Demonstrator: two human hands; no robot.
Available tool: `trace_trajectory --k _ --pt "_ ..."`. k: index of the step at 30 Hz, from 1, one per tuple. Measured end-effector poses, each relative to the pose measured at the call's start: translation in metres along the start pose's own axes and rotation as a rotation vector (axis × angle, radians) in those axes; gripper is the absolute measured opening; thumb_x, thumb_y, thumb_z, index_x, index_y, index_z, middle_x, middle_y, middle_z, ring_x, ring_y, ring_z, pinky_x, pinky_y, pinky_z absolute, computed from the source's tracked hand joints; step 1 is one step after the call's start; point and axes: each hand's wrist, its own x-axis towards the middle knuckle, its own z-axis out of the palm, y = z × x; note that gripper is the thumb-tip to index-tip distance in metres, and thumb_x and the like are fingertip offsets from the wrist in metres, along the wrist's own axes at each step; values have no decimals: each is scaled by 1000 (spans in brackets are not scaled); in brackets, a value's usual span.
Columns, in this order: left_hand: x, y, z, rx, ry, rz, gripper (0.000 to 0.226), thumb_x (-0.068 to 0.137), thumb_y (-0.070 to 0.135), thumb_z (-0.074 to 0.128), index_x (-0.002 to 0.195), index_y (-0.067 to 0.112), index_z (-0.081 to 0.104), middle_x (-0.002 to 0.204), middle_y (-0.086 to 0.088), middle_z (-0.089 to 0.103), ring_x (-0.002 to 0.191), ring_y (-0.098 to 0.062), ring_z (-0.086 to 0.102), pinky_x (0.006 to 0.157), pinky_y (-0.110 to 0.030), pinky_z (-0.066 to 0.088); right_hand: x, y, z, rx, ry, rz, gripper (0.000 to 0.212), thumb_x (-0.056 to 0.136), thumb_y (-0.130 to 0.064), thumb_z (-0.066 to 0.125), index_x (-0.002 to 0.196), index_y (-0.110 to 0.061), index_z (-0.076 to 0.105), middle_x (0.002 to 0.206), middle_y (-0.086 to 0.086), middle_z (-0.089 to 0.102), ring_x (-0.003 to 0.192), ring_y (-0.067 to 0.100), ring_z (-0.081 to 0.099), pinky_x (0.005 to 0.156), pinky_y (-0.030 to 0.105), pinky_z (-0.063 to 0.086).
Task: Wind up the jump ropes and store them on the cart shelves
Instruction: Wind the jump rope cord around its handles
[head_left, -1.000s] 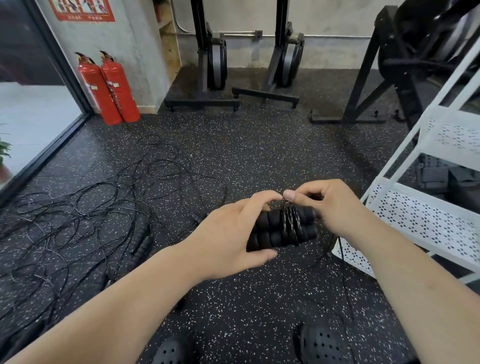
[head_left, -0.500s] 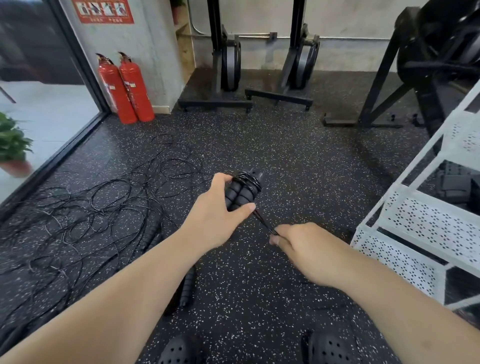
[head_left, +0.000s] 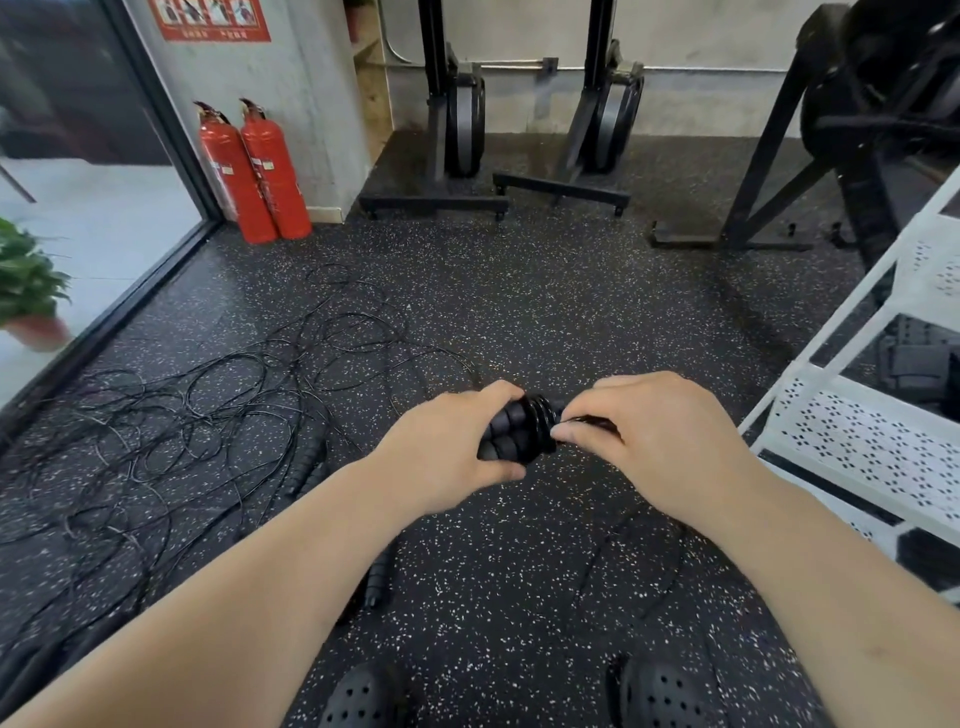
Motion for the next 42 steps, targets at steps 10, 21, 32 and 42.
trace_trajectory --k 10,21,32,42 --pt "-12 30 -5 157 -133 281 78 86 51 84 142 39 31 120 7 62 107 -17 61 94 -41 53 2 29 -9 352 -61 152 40 63 -78 82 74 -41 75 80 -21 69 72 3 64 70 34 54" --pt "-26 42 -9 -440 -90 185 89 87 37 88 150 50 28 125 23 68 113 -1 66 103 -29 48 -1 41 1 694 -238 372 32 100 -42 71 71 -28 75 71 -4 70 69 22 61 77 40 51" --pt "0 12 5 -476 180 -168 66 88 55 81 140 43 41 110 25 67 93 11 65 77 -12 47 -8 -10 30 241 -413 201 19 112 -40 43 97 -35 52 78 -4 65 66 16 63 64 41 51" --pt "6 -7 10 -271 66 -211 67 86 57 82 141 31 53 113 17 70 99 -3 66 82 -25 52 -7 -17 12 -125 -282 32 26 110 -52 40 105 -37 60 89 -12 64 80 16 64 69 36 53"
